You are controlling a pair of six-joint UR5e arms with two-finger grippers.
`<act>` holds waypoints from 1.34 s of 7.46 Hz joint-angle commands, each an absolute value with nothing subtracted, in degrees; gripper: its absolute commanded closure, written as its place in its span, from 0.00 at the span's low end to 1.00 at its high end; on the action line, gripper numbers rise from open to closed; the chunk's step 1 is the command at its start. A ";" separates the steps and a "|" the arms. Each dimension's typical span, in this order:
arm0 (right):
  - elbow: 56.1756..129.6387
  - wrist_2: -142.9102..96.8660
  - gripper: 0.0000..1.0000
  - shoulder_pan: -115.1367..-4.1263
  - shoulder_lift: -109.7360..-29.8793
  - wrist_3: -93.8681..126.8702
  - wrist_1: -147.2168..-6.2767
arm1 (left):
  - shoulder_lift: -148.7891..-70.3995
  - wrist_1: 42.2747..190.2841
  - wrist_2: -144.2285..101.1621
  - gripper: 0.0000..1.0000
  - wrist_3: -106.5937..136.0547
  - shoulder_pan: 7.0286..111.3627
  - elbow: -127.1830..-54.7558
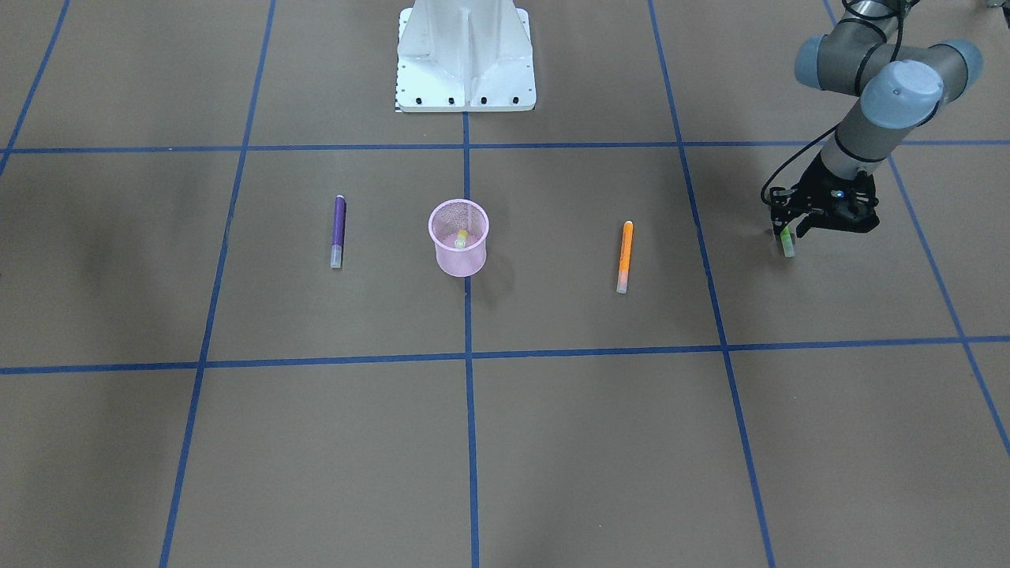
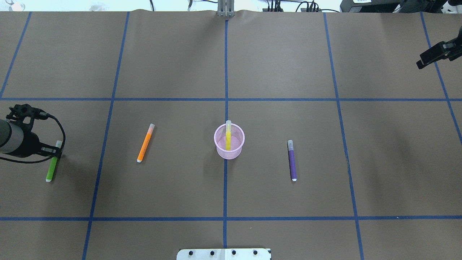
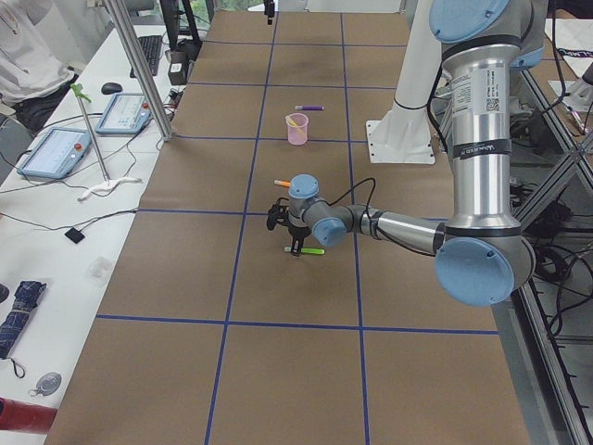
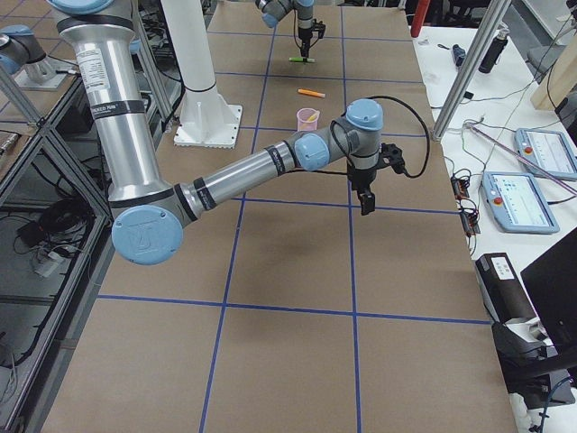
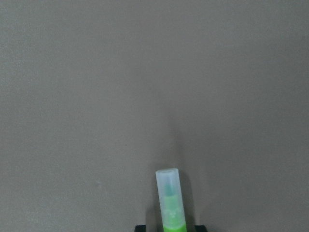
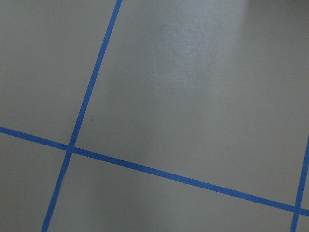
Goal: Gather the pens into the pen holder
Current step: 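Close the left gripper on the green marker and lift it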
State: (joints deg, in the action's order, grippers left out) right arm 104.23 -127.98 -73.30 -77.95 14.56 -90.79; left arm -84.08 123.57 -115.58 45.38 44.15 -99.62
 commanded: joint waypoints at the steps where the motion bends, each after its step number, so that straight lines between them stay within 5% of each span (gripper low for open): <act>1: 104.24 -127.97 0.00 -73.30 -77.96 14.59 -90.79 | -84.11 123.57 -115.58 0.57 45.35 43.86 -99.23; 3: 104.15 -127.97 0.00 -73.30 -77.96 14.59 -90.79 | -84.20 123.57 -115.58 0.57 45.26 43.86 -99.23; 4: 104.06 -127.97 0.00 -73.30 -77.96 14.59 -90.79 | -84.20 123.57 -115.58 0.67 45.26 43.86 -99.32; 5: 104.06 -127.97 0.00 -73.30 -77.96 14.59 -90.79 | -84.20 123.57 -115.58 0.93 45.26 43.86 -99.23; 6: 104.06 -127.97 0.00 -73.30 -77.96 14.59 -90.79 | -84.20 123.57 -114.71 1.00 45.18 43.86 -99.32; 10: 104.15 -127.97 0.00 -73.30 -77.96 14.59 -90.79 | -85.94 125.14 -112.34 1.00 42.82 44.12 -109.21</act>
State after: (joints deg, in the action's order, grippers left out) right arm 104.14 -127.97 -73.30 -77.96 14.56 -90.79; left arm -84.90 124.05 -113.67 44.51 43.98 -104.61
